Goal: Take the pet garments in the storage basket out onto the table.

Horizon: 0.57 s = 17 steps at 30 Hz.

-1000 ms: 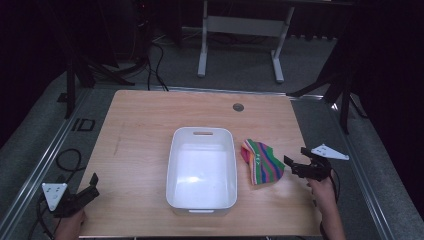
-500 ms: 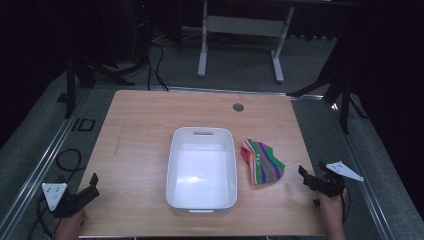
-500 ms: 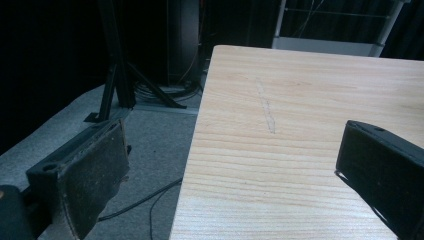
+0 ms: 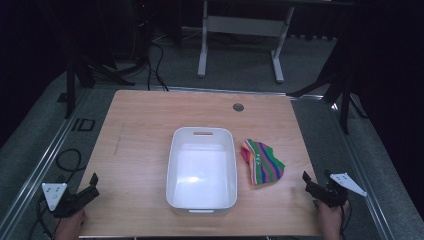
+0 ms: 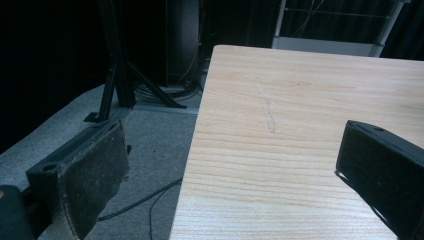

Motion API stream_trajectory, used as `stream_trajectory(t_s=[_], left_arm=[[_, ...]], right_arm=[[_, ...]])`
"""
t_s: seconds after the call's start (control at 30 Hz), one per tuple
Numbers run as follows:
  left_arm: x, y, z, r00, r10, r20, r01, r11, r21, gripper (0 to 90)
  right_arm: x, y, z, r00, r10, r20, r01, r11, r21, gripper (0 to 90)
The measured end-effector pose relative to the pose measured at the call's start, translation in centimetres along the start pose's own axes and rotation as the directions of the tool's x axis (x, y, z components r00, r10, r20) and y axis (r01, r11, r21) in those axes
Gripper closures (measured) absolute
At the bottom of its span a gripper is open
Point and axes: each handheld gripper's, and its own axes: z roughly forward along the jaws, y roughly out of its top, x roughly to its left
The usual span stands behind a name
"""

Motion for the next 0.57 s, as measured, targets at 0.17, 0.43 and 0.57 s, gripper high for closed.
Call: stream_trajectory(t_s=[0.17,0.43,0.57], left_arm=[[0.0,0.0,0.0,1.0,-0.001,-0.002,0.001,1.0,-0.001,1.0],[0.03,0.0,-0.01,1.0,-0.002,0.001,0.002,1.0,-0.001,1.0],[0.01,0.0,-0.02,1.0,0.001,0.001,-0.001,1.0,-0.002,1.0]], right_arm=[[0.01,-0.23,0.1,0.9996,0.0,0.029,0.0,1.0,-0.004,14.2],[-0.23,-0.25,0.04,0.9991,0.017,0.038,-0.016,1.0,-0.014,14.3],[-0.17,-0.22,0.12,0.9992,0.011,0.039,-0.01,1.0,-0.008,14.3]])
